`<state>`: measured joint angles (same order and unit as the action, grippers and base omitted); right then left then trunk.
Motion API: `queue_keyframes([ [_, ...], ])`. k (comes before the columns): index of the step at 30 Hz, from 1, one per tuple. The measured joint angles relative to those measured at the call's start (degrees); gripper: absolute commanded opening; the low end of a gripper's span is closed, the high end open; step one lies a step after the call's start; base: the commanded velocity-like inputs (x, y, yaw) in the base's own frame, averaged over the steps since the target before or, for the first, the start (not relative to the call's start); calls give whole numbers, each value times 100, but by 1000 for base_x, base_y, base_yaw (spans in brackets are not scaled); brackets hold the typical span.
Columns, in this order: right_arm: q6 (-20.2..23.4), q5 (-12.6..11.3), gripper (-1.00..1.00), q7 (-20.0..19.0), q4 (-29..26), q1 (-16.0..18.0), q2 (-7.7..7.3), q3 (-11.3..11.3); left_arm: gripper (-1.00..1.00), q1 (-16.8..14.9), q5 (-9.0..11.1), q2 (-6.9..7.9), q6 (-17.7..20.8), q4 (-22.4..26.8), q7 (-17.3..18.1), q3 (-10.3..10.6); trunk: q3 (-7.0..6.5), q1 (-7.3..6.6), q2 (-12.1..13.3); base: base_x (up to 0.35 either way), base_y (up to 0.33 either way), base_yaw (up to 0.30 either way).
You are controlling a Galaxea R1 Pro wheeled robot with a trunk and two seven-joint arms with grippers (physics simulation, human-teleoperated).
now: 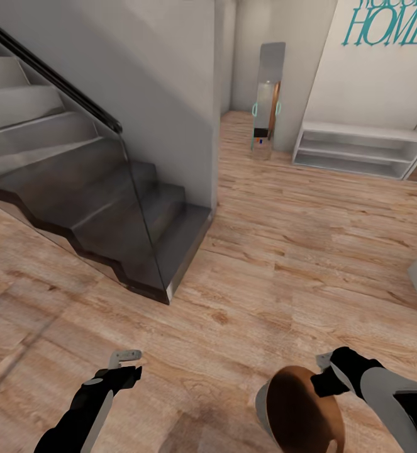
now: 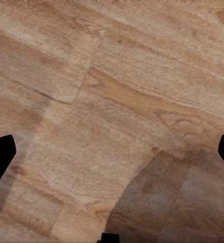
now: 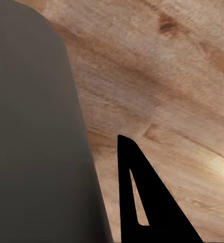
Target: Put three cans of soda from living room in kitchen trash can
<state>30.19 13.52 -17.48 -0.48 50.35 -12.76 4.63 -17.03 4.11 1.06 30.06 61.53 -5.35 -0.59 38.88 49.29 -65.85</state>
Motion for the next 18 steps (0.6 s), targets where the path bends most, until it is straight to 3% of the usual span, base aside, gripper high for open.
queue_keyframes([
  [4,26,-95,-100,-296,-8,1,-4,-254,100,-2,0,0,-1,-1,-1,5,-72,-88,160,0,0,0],
  [8,-4,21,-100,-385,3,-2,4,-2,100,-2,1,0,0,0,-1,5,-143,-176,321,0,0,0],
  [13,-15,-3,-100,-390,0,-1,20,-83,100,-1,-1,0,0,-1,-1,6,-234,-285,521,0,0,0],
  [18,-41,57,-100,-365,5,-1,34,233,100,-1,0,0,0,0,-1,6,-323,-395,722,0,0,0],
])
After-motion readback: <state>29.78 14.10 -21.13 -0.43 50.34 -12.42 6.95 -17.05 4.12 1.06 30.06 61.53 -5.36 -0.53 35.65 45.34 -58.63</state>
